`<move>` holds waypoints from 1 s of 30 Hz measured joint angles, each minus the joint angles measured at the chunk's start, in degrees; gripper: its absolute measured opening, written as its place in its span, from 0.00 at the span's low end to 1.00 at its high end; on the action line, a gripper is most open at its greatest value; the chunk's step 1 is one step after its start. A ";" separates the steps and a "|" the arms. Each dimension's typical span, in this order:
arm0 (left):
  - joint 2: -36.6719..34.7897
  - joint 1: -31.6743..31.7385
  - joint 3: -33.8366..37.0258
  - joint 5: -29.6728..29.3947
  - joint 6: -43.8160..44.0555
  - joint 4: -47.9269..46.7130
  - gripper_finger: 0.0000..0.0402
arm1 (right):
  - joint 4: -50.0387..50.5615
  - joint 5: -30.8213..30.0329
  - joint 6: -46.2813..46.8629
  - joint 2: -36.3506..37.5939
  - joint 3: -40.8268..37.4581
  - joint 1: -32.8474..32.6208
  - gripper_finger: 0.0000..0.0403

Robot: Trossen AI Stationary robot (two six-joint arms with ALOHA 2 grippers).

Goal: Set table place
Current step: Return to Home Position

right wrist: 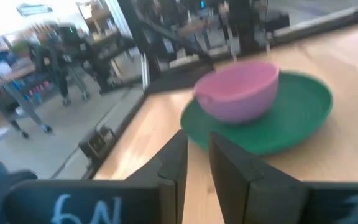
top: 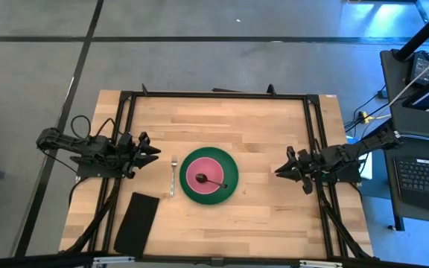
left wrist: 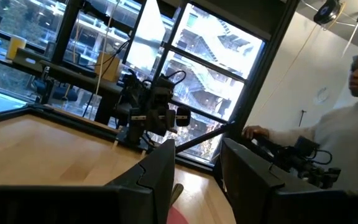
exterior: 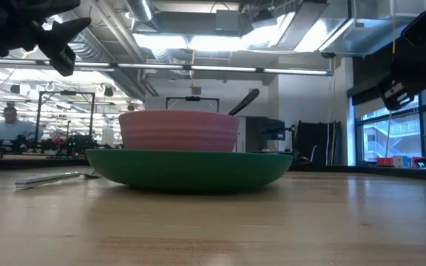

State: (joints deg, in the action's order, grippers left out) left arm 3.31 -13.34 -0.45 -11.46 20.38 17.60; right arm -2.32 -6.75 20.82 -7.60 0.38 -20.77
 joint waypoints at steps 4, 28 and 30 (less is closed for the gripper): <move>0.00 0.00 0.00 0.00 0.01 -0.01 0.31 | -0.03 -0.01 -3.00 6.01 0.00 0.74 0.17; 0.00 0.00 0.00 0.04 0.00 -0.17 0.31 | 1.15 2.89 -11.63 7.46 0.33 6.68 0.17; 0.00 0.00 0.00 0.04 0.00 -0.17 0.31 | 1.15 2.96 -10.07 7.41 0.33 6.68 0.17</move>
State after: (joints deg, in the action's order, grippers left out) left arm 3.31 -13.34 -0.45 -11.42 20.38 17.43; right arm -1.17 -3.79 10.76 -0.19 0.71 -14.09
